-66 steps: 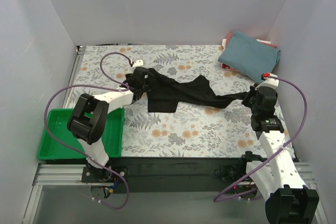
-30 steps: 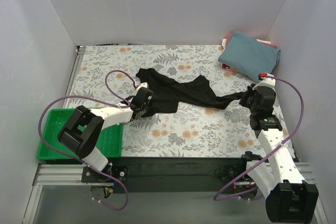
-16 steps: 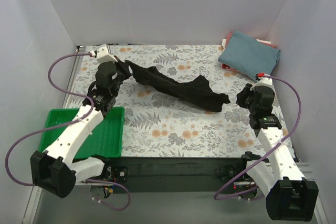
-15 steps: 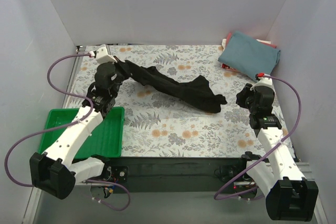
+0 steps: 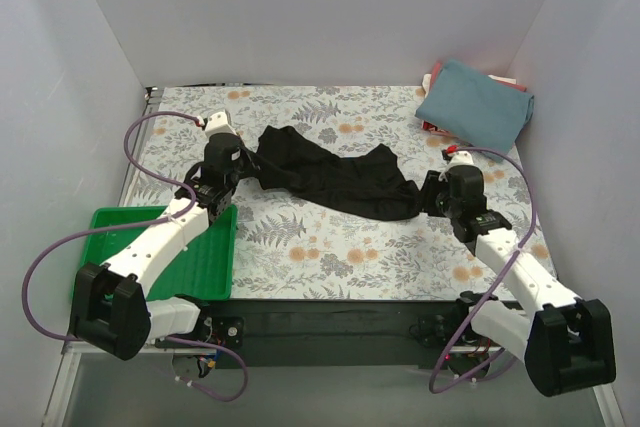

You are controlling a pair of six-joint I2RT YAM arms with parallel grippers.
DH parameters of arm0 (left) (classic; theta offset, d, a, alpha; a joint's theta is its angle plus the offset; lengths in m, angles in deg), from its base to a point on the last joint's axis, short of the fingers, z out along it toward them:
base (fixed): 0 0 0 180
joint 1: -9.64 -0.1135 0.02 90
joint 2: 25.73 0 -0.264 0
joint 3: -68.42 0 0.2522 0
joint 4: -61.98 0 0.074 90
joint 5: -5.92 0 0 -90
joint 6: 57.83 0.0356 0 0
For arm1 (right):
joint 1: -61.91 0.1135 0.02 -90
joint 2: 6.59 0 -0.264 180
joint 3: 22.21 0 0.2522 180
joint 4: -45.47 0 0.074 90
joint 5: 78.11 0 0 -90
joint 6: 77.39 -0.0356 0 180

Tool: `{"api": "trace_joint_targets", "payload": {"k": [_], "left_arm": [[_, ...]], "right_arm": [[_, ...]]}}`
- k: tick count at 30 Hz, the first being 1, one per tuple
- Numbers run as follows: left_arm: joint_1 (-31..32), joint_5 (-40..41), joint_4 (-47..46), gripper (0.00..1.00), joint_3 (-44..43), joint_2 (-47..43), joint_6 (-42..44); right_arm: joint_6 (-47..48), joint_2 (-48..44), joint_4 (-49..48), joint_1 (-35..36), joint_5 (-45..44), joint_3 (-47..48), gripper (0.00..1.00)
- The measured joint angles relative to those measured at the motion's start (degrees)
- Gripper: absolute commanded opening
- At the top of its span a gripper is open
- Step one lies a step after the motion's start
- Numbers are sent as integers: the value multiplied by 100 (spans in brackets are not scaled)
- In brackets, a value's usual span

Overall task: Fold and stack the t-shirts
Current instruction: Flatten the tshirt out

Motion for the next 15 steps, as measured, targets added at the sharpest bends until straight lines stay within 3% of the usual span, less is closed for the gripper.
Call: {"api": "trace_joint_targets", "payload": {"k": [15], "left_arm": [[-46, 186, 4, 0, 0, -11, 83]], "right_arm": [[-81, 1355, -595, 96, 7, 273, 46]]}}
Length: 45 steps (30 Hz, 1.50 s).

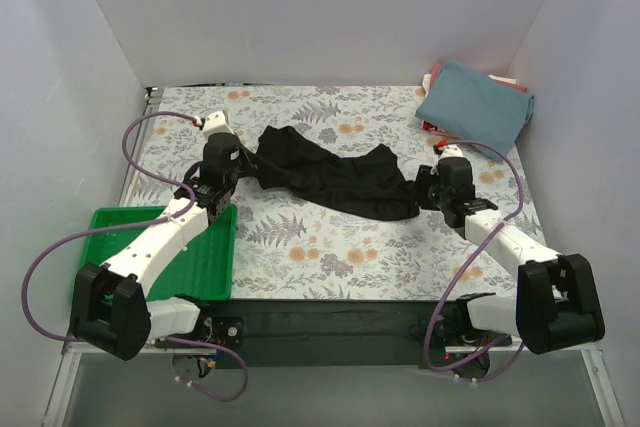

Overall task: Fold and stack the t-shirts
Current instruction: Flatten the tshirt out

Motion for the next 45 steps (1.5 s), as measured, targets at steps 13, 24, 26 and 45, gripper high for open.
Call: {"api": "trace_joint_targets", "payload": {"k": [13, 24, 26, 45], "left_arm": [[-2, 46, 0, 0, 0, 7, 39], [-42, 190, 2, 0, 11, 7, 83], [-111, 273, 0, 0, 9, 24, 118], [-603, 463, -745, 0, -1390, -520, 732]], "right_arm": [[-79, 372, -400, 0, -52, 7, 39], [-52, 601, -509, -2, -133, 146, 1], [-15, 437, -511, -17, -192, 149, 1], [420, -1827, 144, -597, -691, 1700, 1]]}}
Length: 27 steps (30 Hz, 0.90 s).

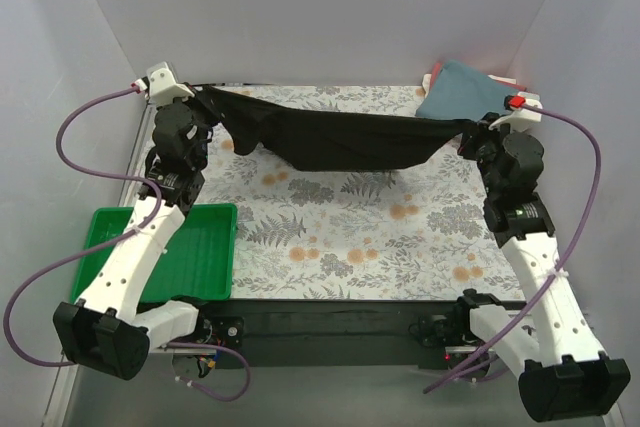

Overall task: Fold and stack the t-shirts
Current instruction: Flatten the tshirt out

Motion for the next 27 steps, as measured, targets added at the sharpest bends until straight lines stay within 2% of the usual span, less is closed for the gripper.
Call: {"api": "trace_joint_targets", "payload": {"k": [7, 11, 18, 23, 27], "left_arm": [[0, -356, 46, 0, -186, -216, -20], [0, -750, 356, 0, -625, -348, -31], [0, -1513, 614, 0, -1410, -1167, 66], [0, -1989, 568, 0, -2006, -1338, 149], [-2, -2247, 415, 0, -2428, -739, 212]], "right_arm": [[133, -691, 286, 0, -219, 568, 1], [223, -1014, 391, 0, -240, 994, 1], [415, -1556, 549, -2, -151, 2022, 1], [501, -1475, 396, -7, -37, 2509, 1], [555, -793, 214, -7, 24, 2610, 1]]}}
